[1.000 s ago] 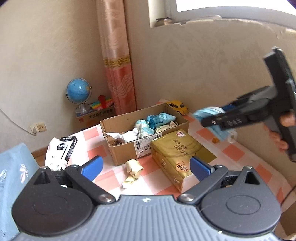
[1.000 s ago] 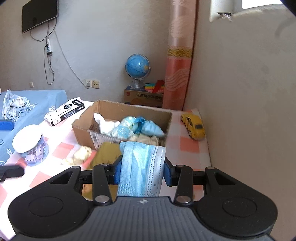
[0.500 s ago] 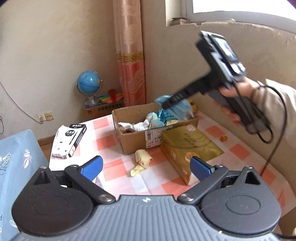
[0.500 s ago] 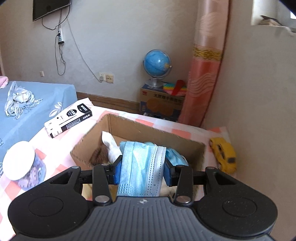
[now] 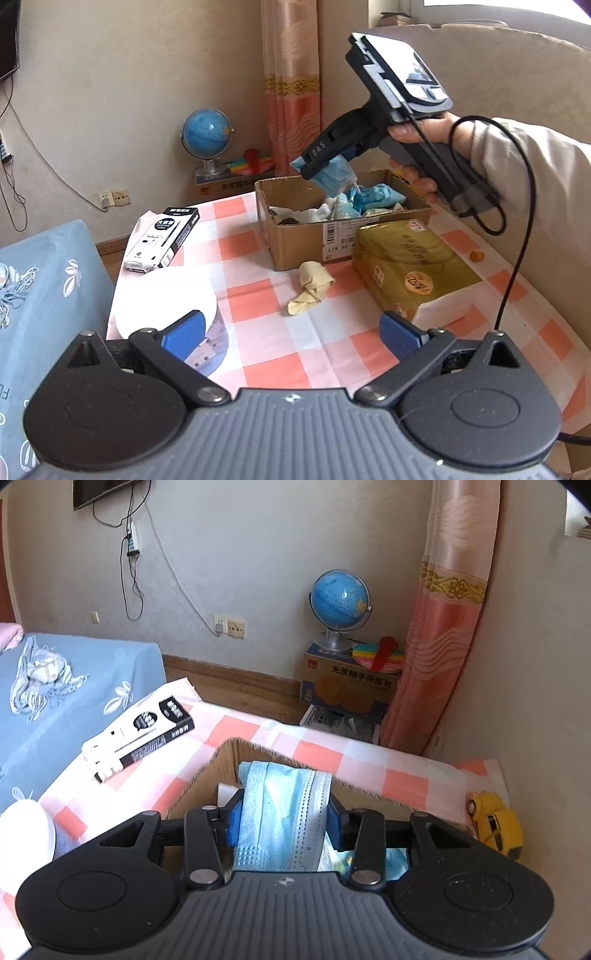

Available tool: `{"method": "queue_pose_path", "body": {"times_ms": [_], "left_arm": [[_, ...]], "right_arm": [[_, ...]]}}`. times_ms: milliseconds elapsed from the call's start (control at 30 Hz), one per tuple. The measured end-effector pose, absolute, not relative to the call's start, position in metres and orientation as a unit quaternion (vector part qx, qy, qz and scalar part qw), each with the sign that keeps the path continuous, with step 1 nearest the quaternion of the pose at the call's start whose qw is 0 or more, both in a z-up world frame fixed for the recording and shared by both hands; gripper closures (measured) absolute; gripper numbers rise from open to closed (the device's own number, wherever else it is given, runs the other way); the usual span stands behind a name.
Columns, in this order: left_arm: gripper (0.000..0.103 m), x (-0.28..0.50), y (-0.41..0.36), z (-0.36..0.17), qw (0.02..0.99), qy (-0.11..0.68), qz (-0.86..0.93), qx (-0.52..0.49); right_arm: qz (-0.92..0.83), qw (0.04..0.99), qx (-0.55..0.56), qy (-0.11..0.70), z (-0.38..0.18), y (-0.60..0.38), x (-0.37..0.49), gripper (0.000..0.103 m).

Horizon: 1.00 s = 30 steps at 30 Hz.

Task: Organize soft objects
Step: 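Carry the blue mask into the box and open the right tool, then lift the open right tool away from the box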

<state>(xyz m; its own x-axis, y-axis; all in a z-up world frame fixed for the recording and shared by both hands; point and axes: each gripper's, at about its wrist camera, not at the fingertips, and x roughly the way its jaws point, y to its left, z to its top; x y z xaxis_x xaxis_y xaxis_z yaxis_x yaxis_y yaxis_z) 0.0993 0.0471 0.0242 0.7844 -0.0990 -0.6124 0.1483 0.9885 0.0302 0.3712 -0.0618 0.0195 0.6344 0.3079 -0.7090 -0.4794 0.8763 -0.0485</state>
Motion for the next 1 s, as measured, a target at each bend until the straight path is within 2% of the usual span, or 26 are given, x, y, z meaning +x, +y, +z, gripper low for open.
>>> {"method": "queue_pose_path", "body": {"times_ms": [100,167,233,333,1000], "left_arm": [[0.003,0.099,0.048,0.025,0.944,0.322,-0.061,0.037],[0.003,0.098,0.048,0.025,0.944,0.323,-0.061,0.037],[0.003,0.097,0.047,0.025,0.944,0.322,-0.061,0.038],[0.003,0.097,0.047,0.025,0.944,0.321,-0.063,0.034],[0.003,0.087,0.037,0.025,0.946,0.313,-0.079,0.037]], "right_arm": [[0.218,0.898,-0.113,0.365,0.017,-0.059,0.376,0.039],[0.207,0.901,-0.115,0.363,0.016,-0.060,0.375,0.012],[0.206,0.905,-0.108,0.356,0.018,-0.066,0.369,0.005],[0.209,0.905,-0.095,0.358,0.022,-0.076,0.359,0.000],[0.159,0.921,-0.080,0.345,0.031,-0.128,0.263,0.000]]}}
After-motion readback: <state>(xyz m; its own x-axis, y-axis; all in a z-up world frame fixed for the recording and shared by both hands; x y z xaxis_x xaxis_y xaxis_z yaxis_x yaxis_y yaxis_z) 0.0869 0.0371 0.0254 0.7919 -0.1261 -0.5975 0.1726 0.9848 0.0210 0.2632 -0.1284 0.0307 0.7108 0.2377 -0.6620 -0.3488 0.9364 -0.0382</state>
